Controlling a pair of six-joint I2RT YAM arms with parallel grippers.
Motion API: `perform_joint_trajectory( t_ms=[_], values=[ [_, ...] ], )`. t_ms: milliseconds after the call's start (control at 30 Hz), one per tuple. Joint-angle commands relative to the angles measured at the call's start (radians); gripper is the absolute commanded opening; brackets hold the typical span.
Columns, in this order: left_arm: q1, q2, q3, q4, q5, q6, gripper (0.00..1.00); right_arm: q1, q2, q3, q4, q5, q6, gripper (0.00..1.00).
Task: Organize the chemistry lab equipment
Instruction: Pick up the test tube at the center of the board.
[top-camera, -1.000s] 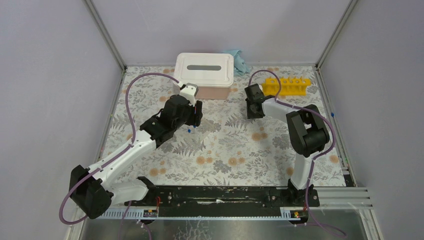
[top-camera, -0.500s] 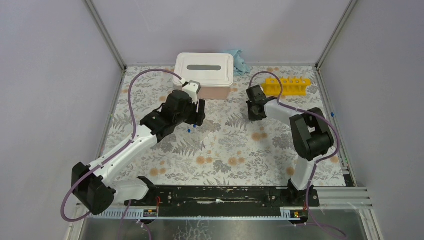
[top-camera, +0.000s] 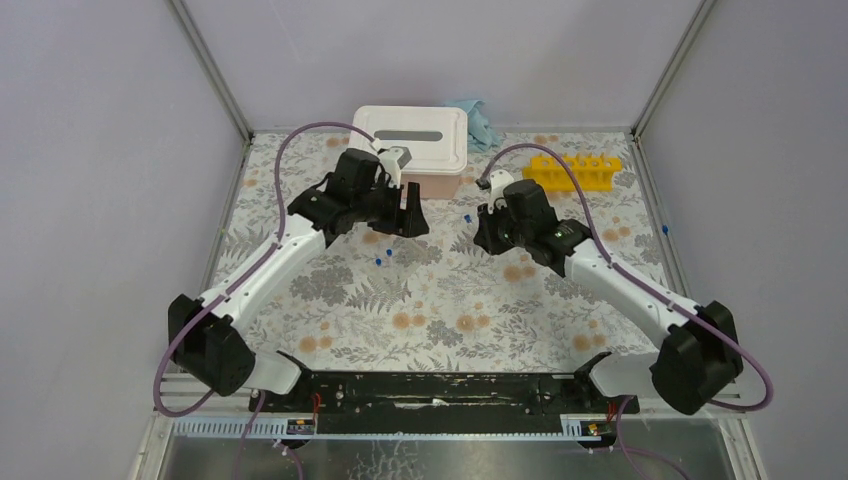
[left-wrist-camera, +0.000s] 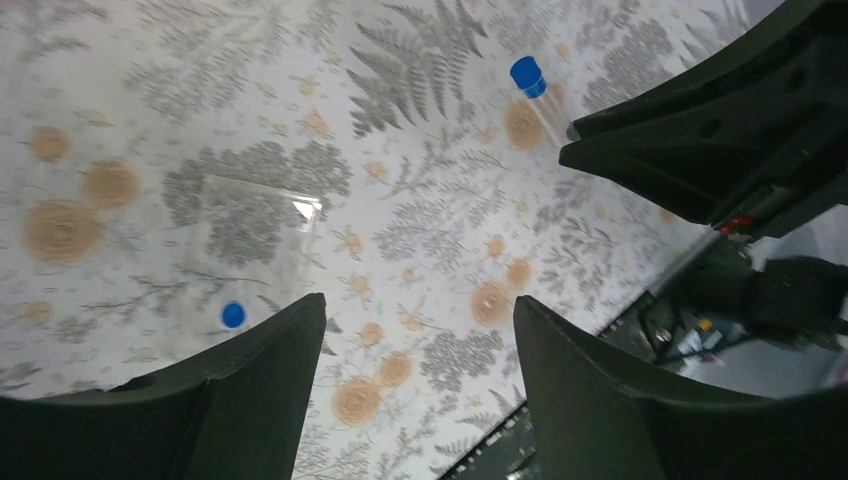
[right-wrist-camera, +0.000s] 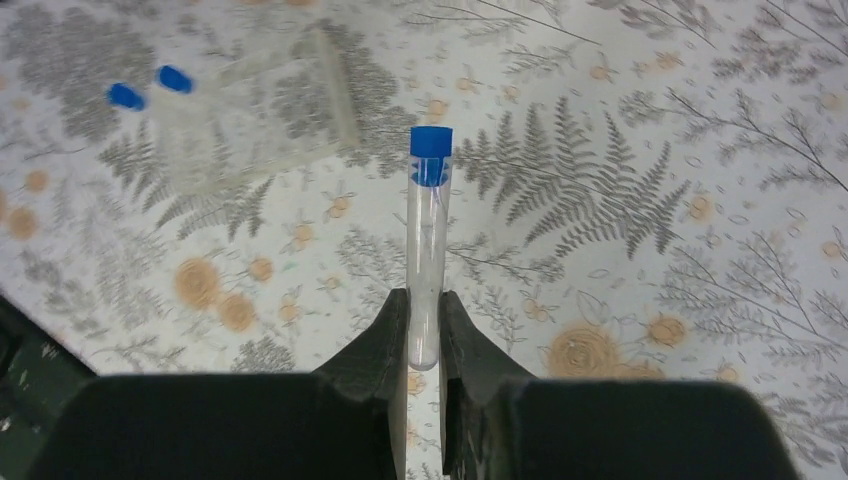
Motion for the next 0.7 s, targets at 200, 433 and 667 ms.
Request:
perform_joint_trajectory(
  t_ms=[200,433,667],
  values=[
    [0.033,0.076,0.032,0.017,0.366,-0.136,0.77,0.076,-0.118,0.007,-0.037,-0.242,-0.079,0.03],
    [0.051,0.093,0.009,0.078,0.493,-0.197,0.77,0.101,-0.140,-0.007,-0.058,-0.281,-0.091,0.03],
    [0.053,0.132,-0.020,0.081,0.582,-0.198,0.77,0.127,-0.161,-0.007,-0.062,-0.324,-0.092,0.03]
  ],
)
